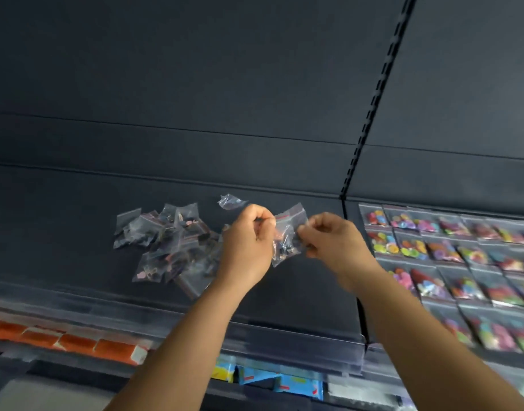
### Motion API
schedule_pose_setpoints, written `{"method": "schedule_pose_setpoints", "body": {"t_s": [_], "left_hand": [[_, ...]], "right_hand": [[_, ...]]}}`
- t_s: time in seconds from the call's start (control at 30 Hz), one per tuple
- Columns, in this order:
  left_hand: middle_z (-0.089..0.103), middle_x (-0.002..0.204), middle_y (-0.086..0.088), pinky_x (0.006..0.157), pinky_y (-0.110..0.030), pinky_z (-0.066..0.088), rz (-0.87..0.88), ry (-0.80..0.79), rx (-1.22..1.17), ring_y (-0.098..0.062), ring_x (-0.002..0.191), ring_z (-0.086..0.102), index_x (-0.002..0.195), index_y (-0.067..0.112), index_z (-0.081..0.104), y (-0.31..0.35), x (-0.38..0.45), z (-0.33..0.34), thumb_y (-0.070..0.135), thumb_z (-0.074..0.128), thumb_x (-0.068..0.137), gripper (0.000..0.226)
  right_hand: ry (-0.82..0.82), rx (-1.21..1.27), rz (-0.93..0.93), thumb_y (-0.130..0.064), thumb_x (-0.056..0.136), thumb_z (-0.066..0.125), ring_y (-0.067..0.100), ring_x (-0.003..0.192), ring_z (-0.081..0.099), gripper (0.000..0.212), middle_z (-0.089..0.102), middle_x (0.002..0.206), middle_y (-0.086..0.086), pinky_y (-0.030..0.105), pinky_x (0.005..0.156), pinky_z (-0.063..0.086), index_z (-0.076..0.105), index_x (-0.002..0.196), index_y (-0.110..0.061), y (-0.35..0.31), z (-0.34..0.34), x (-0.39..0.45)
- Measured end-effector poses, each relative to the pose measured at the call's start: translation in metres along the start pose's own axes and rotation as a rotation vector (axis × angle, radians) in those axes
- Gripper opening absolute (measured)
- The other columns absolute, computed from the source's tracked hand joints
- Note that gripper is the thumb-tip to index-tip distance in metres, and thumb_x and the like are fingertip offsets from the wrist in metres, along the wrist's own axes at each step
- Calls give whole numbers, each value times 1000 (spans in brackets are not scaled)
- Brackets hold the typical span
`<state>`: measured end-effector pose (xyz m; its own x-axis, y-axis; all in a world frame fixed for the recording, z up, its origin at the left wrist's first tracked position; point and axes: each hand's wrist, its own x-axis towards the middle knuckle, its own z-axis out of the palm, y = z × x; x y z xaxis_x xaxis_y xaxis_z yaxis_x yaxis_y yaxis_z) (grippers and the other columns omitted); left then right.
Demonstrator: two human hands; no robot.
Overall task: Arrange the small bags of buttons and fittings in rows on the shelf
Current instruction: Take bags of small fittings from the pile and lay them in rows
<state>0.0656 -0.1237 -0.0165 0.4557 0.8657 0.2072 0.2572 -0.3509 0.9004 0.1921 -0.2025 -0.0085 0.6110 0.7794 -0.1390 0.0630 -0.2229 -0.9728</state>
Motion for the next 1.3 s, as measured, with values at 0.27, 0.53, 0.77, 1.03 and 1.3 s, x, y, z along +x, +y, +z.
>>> {"method": "schedule_pose_setpoints", "body": {"t_s": [0.27,0.53,0.77,1.03,1.3], "left_hand": [[57,72,11,56,-10,38,260,-78,97,-4,65,53,84,20,52,48,-17,85,13,50,94,12],[64,84,3,67,-23,52,128,-328,-211,-4,71,60,97,26,53,119,-70,198,29,58,91,8],[72,83,-3,78,-39,58,-19,-615,-255,-14,75,68,90,18,65,176,-128,311,17,62,90,3],[69,65,1,61,-26,54,-102,-642,-341,-7,57,60,76,16,71,231,-172,405,17,63,89,15],[72,76,1,66,-19,54,-16,-730,-241,-6,68,63,81,20,72,259,-169,469,21,62,88,12]], "right_hand": [[43,198,14,-22,86,66,12,70,63,11,65,69,-1,29,74,57,67,81,-12,8,-75,-45],[360,264,-7,-15,88,63,18,64,57,18,60,66,7,34,67,53,61,71,-9,39,-211,-87],[500,325,-35,-13,88,62,15,61,53,21,54,69,10,26,59,49,55,68,-12,71,-349,-125],[655,318,-41,-14,87,64,13,57,49,28,56,56,-2,29,62,46,59,60,-17,97,-466,-162],[744,286,-16,-16,85,65,17,63,50,26,61,61,0,35,69,45,65,59,-18,117,-531,-161]]}}
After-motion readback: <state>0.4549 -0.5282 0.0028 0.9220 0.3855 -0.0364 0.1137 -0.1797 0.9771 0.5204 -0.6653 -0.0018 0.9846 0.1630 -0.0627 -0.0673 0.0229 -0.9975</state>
